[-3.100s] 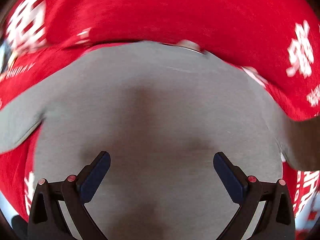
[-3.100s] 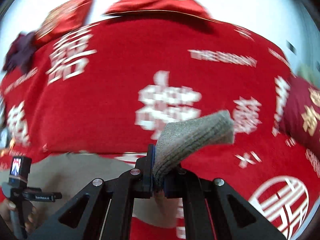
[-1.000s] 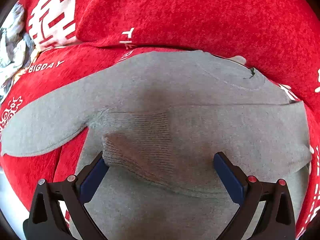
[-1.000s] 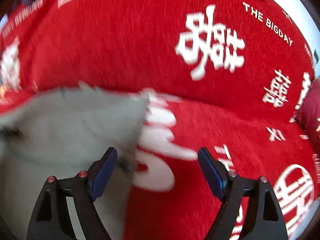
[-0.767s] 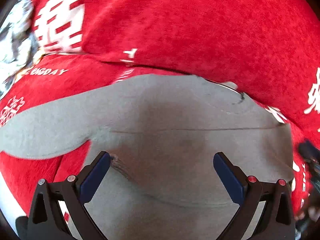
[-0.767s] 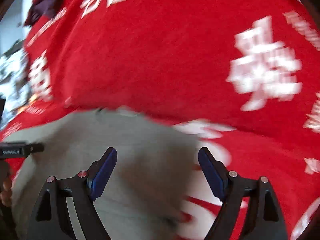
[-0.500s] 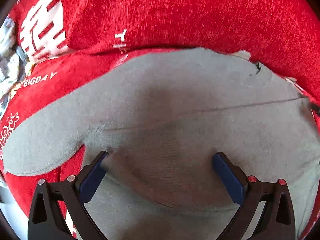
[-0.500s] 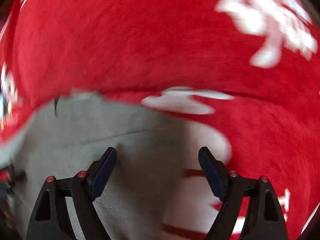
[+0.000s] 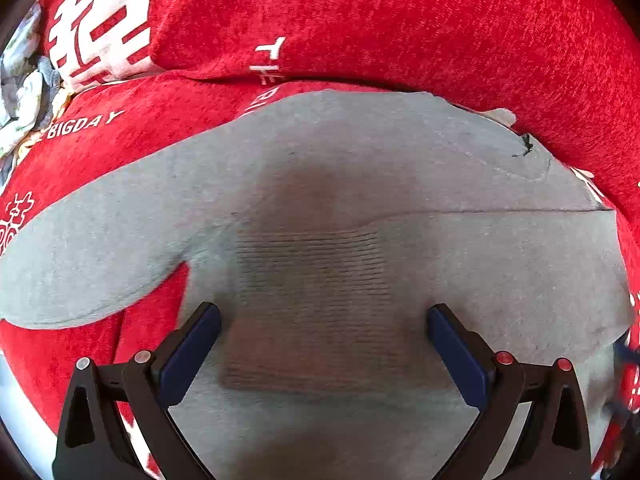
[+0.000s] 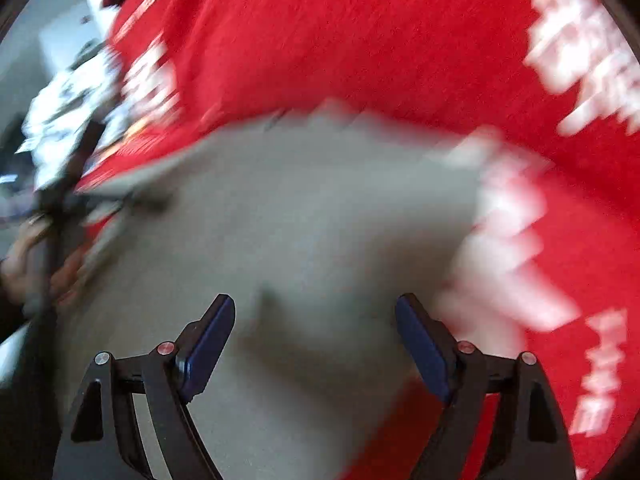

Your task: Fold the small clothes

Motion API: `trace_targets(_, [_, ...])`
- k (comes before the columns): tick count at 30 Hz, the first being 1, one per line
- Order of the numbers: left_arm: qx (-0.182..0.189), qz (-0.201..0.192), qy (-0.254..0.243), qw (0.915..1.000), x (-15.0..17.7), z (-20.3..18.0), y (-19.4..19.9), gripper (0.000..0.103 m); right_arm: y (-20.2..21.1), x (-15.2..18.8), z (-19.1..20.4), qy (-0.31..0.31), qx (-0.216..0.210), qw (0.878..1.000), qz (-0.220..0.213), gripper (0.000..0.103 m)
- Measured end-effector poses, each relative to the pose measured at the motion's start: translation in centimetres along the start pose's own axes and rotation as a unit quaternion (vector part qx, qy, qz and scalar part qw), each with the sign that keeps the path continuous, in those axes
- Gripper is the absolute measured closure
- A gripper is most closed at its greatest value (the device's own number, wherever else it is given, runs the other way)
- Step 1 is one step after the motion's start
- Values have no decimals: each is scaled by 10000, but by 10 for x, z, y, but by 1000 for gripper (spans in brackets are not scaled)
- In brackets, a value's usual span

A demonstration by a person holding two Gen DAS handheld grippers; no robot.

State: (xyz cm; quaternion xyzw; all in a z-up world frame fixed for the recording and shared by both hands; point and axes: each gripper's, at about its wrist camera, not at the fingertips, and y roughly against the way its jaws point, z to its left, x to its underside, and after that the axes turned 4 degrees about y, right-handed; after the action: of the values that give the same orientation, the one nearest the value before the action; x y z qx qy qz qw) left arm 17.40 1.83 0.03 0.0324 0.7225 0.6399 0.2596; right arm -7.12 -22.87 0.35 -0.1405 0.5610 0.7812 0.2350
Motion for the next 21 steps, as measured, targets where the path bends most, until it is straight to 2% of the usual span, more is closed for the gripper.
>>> trace_targets(3, [-42, -161, 25, 9999, 0, 6, 12, 0, 19, 7, 14, 393, 180, 9990, -119, 19])
trace_targets(6, [163, -279, 91, 9994, -5, 4, 21, 0, 44, 1, 7, 223, 607, 9950, -755, 17])
trace_targets(8, [236, -295, 87, 9992, -7, -4, 21, 0, 45, -12, -2, 84, 908, 9912, -964, 17])
trace_targets(10, [462, -142, -44, 9988, -7, -17, 13, 0, 31, -27, -12, -82, 876, 9920, -906, 17])
trace_targets(11, [448, -64, -110, 9989, -8, -19, 8, 0, 23, -29, -15, -123, 854, 9930, -803, 17])
trace_targets(13, [-100, 189, -321, 9993, -4, -21, -13, 0, -6, -23, -17, -294, 532, 9980, -174, 17])
trace_targets(14, [43, 24, -338, 9994, -1, -17, -10, 0, -9, -17, -14, -182, 464, 9987, -89, 17])
trace_targets(16, [21, 33, -340, 9994, 1, -8, -6, 0, 1, -3, 1, 200, 564, 9981, -158, 17])
trace_targets(18, [43, 38, -262, 9996, 1, -1, -1, 0, 9, 8, 0, -61, 319, 9995, -13, 16])
trace_targets(19, [-21, -26, -220, 9998, 2, 0, 2, 0, 13, 10, 0, -124, 379, 9992, -78, 16])
trace_targets(21, [85, -209, -182, 9996, 3, -2, 11, 0, 24, 6, 5, -90, 604, 9976, -318, 16])
